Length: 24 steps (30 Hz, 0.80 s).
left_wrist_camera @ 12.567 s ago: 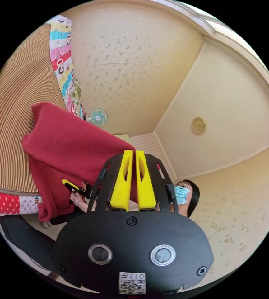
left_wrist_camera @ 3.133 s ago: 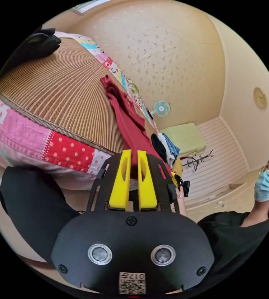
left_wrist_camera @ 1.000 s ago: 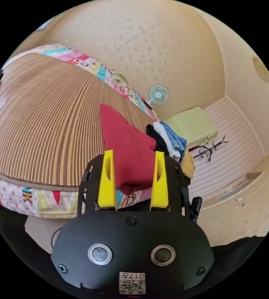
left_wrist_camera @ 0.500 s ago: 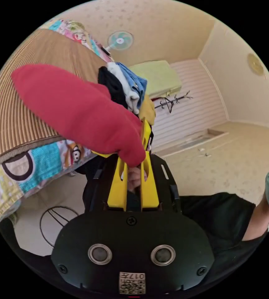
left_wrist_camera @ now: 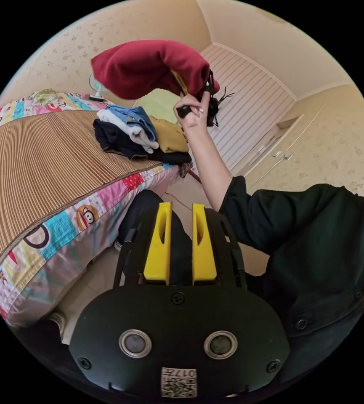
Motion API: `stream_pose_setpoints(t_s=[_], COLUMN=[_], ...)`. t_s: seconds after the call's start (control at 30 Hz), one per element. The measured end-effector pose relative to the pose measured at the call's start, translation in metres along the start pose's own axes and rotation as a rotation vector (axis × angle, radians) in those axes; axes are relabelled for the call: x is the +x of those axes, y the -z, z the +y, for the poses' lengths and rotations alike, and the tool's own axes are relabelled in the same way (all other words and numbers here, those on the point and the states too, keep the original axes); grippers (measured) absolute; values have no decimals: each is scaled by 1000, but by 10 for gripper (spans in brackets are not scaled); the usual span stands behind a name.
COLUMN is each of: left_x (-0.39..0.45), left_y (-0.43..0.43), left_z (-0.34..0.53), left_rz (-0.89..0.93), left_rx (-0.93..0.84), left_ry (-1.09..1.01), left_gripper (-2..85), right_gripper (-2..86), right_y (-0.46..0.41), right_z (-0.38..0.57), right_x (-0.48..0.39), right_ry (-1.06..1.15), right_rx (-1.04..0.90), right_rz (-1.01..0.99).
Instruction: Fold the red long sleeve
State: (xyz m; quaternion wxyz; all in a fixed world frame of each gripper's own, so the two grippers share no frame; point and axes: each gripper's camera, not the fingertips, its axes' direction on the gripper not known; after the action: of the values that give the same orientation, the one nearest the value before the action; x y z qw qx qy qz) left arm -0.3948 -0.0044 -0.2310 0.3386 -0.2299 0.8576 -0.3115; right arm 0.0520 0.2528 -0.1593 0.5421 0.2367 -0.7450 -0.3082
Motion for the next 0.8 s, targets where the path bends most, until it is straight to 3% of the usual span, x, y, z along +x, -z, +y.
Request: stream_pose_setpoints(t_s=[0.1,0.2,0.27,0.33,0.37,0.5,0.57,0.67,0.8], left_x=[-17,-34,-44,-55,-61,-80,-87,-95,-104], left_y=[5,13,20,28,33,46,51,55,59], left_z=[8,16,20,24,26,30,30,31,32], left_rz=[-10,1,15,15,8,-50,-76,-93,-128], left_rx=[-3,7,26,43,50,50,56,77,83], left_ry=[80,143,178,222,250,328,364,407,454], left_gripper=[82,92,100,102,105,110,111,111,107], right_gripper=[140,123,109,81,60,22,12,7,5], right_y=[26,73,121,130,114,-6,-113,-238,-350], right_z=[-52,-47,14,77,108,172,207,242,286], right_x=[40,91,117,121,118,108,105,121,134], right_ry=[-79,-302,-590,-733,-652,-378,-239,-172,-123], right_rx=[64,184,364,482,472,145,-95,-413,-698], right_rz=[107,405,727,899,923,962,912,719,780])
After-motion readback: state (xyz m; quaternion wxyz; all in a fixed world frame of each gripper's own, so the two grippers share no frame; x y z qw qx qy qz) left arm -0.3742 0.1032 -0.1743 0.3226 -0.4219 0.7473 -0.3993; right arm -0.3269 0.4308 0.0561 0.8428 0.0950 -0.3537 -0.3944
